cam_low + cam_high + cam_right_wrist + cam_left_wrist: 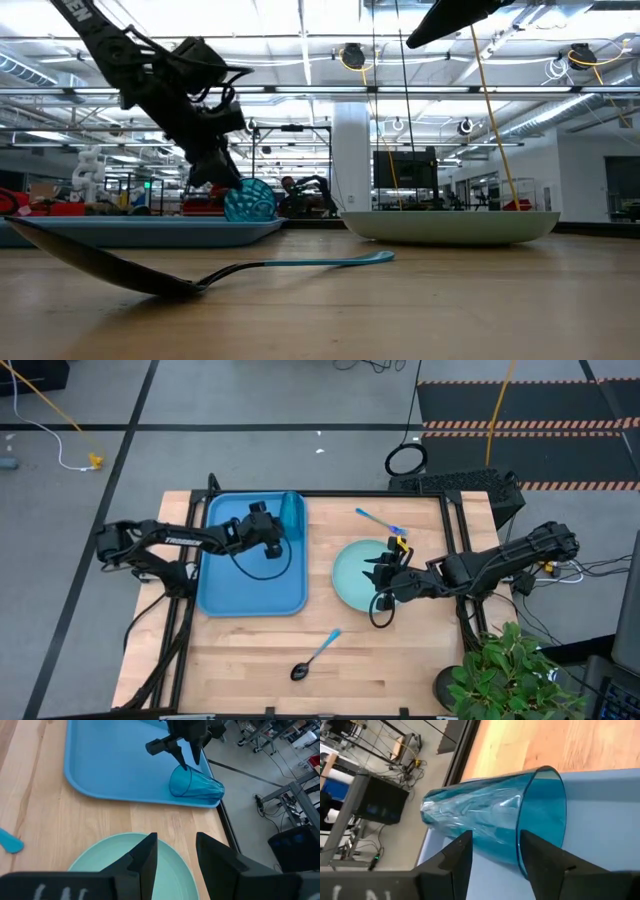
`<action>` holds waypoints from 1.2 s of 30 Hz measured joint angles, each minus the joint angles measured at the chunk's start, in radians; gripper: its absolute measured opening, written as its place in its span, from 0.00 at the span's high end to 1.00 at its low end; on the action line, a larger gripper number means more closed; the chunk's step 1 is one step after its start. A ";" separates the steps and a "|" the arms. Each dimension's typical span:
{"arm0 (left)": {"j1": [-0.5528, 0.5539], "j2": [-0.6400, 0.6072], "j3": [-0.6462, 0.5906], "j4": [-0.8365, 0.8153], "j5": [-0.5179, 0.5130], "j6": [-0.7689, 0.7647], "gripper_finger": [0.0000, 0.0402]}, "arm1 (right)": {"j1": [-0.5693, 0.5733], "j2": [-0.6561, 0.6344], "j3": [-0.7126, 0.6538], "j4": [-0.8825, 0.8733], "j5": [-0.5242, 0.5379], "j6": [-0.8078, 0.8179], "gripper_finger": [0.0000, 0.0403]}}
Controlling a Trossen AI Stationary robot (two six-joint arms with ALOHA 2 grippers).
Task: Pick and place plate/cup/fork/spoon on tray
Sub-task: Put the blue glass on the top right of the blue tray
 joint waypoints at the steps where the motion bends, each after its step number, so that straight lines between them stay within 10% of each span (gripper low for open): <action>1: 0.000 0.014 0.000 0.019 0.000 0.004 0.59 | 0.000 0.000 0.000 0.000 0.000 0.000 0.68; 11: -0.019 0.147 0.000 0.243 -0.111 0.089 0.61 | 0.000 0.000 0.000 0.001 0.002 -0.004 0.68; 22: -0.025 0.135 0.035 0.326 -0.182 0.165 0.96 | 0.000 0.000 0.000 -0.003 0.002 0.001 0.68; 36: 0.074 0.005 0.507 -0.526 -0.006 -0.002 0.98 | 0.000 0.000 0.000 0.000 0.000 0.008 0.68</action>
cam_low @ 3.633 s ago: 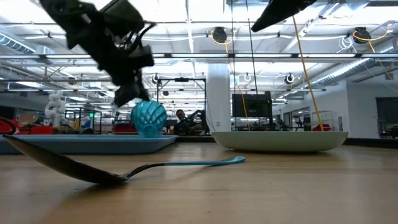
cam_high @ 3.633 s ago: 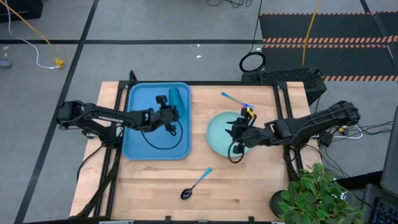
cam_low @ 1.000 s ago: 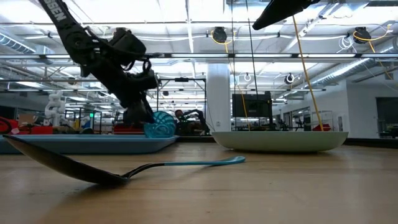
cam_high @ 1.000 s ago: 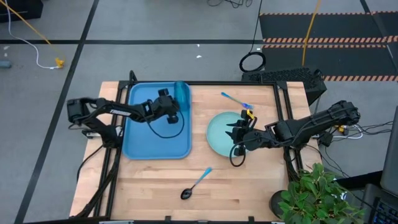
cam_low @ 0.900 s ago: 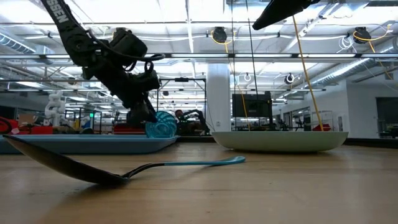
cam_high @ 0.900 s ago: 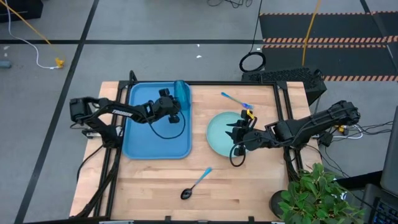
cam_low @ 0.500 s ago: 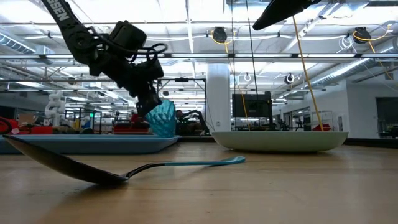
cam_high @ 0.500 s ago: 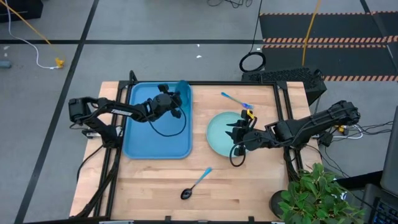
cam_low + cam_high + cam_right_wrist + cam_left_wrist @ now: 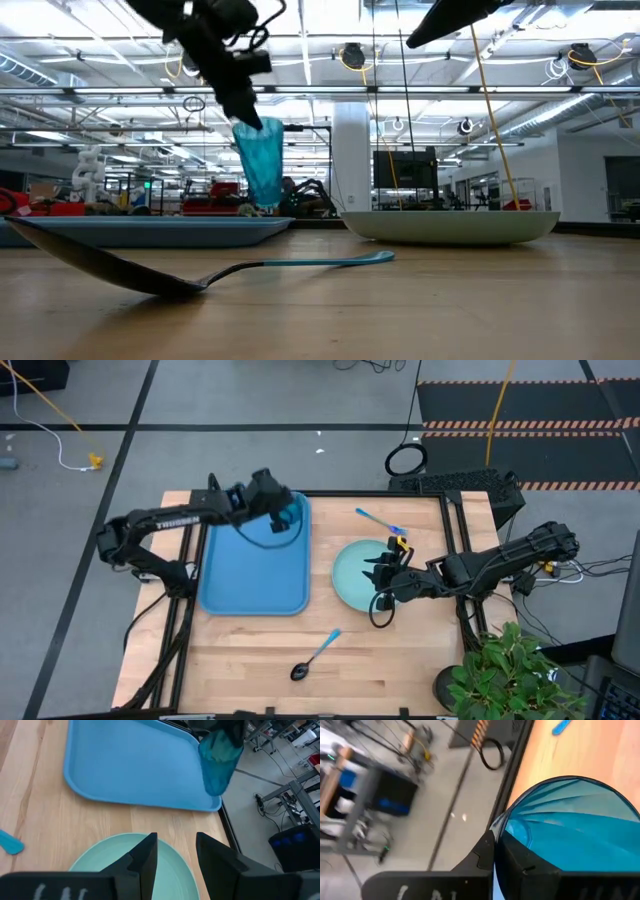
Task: Pick and place plate/cup/fork/spoon on tray
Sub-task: Put the blue glass on the top right of the blue tray
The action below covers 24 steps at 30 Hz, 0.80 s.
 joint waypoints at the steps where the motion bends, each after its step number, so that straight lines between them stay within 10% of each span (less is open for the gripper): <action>1: 0.018 0.002 0.045 -0.054 0.021 -0.007 0.98 | 0.000 0.000 0.000 0.001 0.000 0.000 0.68; 16: 0.374 0.128 0.348 -0.253 0.706 -0.246 0.98 | 0.000 0.000 0.000 0.005 -0.001 -0.017 0.68; 24: 0.457 0.274 0.348 -0.277 0.817 -0.240 0.98 | 0.000 0.000 0.000 0.004 -0.002 -0.024 0.68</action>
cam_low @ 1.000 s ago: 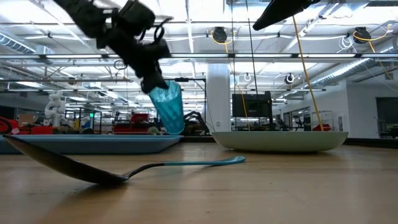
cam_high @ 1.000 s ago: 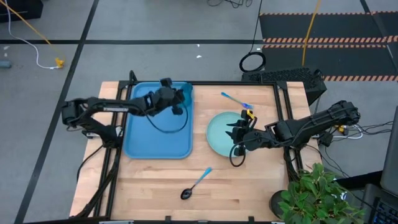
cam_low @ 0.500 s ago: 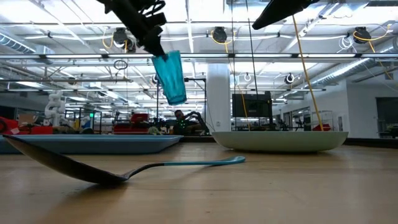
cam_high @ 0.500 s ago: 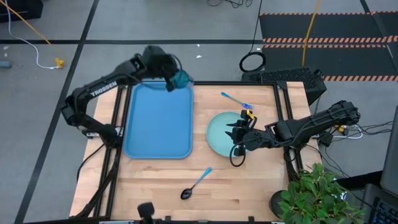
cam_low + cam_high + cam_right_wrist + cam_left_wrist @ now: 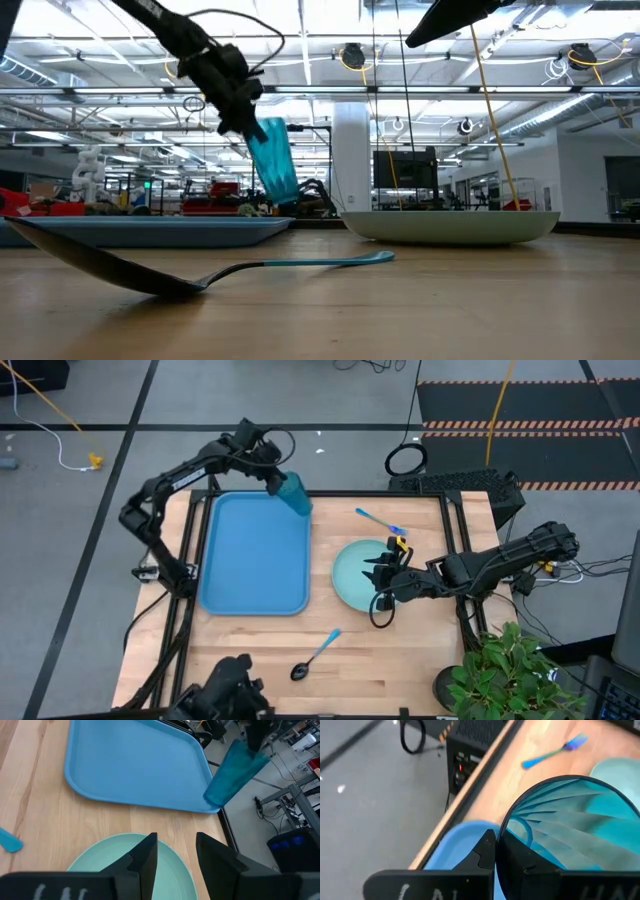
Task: Pick and place plate/cup/fork/spoon on tray
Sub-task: Put the blue glass on the top right of the blue tray
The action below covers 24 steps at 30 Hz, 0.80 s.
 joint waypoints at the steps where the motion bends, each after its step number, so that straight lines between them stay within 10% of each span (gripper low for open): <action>1: 0.005 0.013 0.000 -0.010 0.001 0.010 0.97 | 0.000 0.000 0.000 0.000 0.000 -0.002 0.68; 24: -0.050 0.066 0.000 0.014 -0.259 0.029 0.89 | 0.000 0.000 0.000 0.000 0.000 -0.003 0.68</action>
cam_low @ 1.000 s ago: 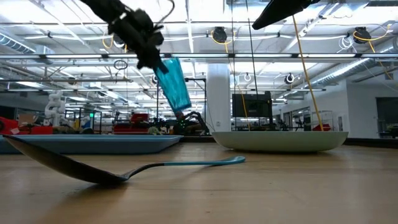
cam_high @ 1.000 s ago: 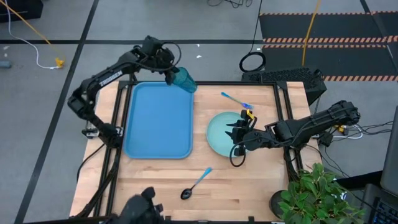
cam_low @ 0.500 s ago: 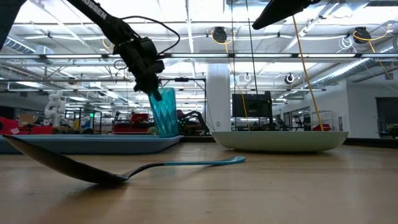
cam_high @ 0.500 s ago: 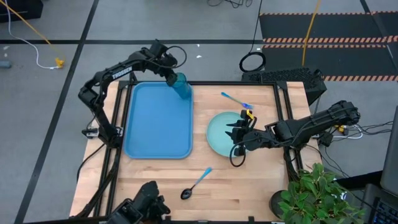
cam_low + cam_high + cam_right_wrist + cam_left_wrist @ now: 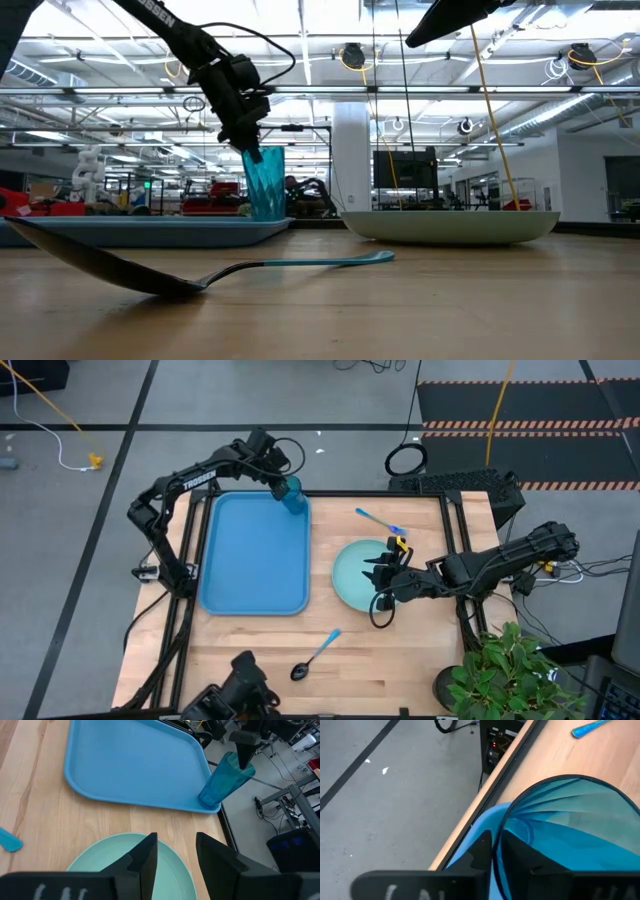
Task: Pick and place plate/cup/fork/spoon on tray
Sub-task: Put the blue glass on the top right of the blue tray
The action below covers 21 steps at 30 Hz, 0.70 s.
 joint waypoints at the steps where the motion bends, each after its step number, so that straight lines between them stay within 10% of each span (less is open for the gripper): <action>1: -0.002 0.000 0.000 -0.001 0.000 0.000 0.86 | 0.000 0.000 0.000 0.000 0.000 0.000 0.68; 21: -0.009 -0.002 0.000 0.029 -0.034 -0.051 0.57 | 0.000 0.000 0.000 0.000 0.000 0.000 0.68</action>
